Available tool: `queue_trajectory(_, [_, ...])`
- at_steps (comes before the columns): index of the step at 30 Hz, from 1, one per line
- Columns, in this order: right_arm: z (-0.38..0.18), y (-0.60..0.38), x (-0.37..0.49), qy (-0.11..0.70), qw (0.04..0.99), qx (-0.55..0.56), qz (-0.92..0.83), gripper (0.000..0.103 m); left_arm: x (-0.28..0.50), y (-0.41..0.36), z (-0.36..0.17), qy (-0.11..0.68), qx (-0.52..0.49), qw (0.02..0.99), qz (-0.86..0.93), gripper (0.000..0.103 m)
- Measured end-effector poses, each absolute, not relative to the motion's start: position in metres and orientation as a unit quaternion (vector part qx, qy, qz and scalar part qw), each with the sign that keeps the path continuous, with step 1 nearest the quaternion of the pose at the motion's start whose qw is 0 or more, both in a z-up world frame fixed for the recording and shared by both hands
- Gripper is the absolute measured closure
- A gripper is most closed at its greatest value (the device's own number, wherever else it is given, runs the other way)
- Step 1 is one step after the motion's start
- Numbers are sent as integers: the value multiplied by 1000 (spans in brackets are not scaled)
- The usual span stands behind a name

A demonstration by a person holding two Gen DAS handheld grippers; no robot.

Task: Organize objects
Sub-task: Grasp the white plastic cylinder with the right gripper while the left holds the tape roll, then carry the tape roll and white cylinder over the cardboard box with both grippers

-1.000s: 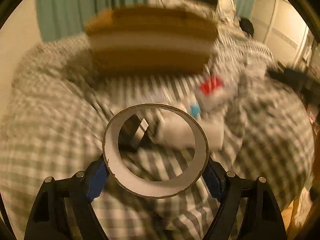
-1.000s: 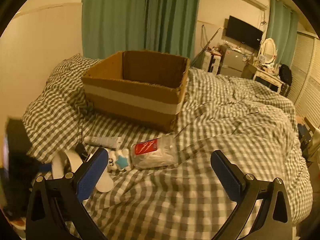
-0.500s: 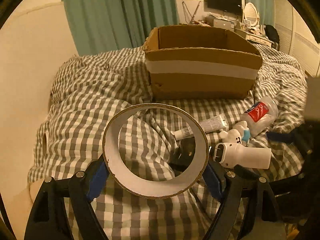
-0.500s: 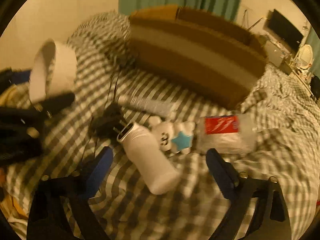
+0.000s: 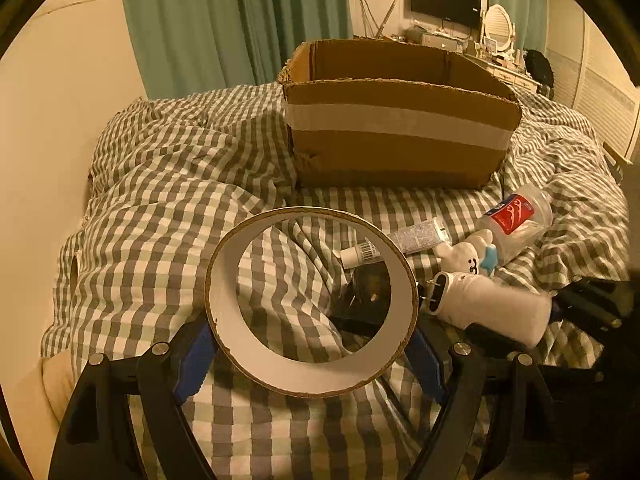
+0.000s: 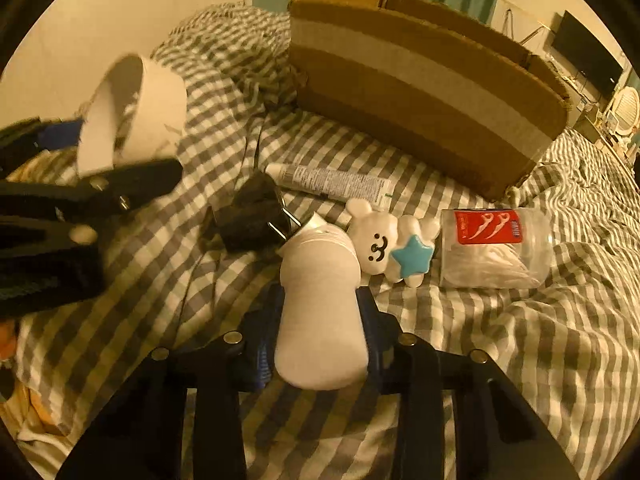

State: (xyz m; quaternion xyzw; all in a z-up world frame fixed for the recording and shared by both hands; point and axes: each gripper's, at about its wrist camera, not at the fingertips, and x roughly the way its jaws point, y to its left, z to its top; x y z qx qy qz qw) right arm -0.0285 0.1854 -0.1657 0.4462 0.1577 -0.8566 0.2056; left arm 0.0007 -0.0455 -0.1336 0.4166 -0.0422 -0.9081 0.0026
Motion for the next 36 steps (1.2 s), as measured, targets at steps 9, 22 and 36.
queue_trajectory(9, [-131, 194, -21, 148, 196, 406, -880, 93, 10, -40, -120, -44, 409, -4, -912, 18])
queue_trajectory(22, [-141, 209, -41, 79, 217, 424, -876, 77, 2, -37, -120, -47, 412, -6, -910, 18])
queue_trajectory(36, [-190, 155, -111, 107, 244, 489, -831, 56, -36, -83, -119, 0, 413, 25, -910, 18])
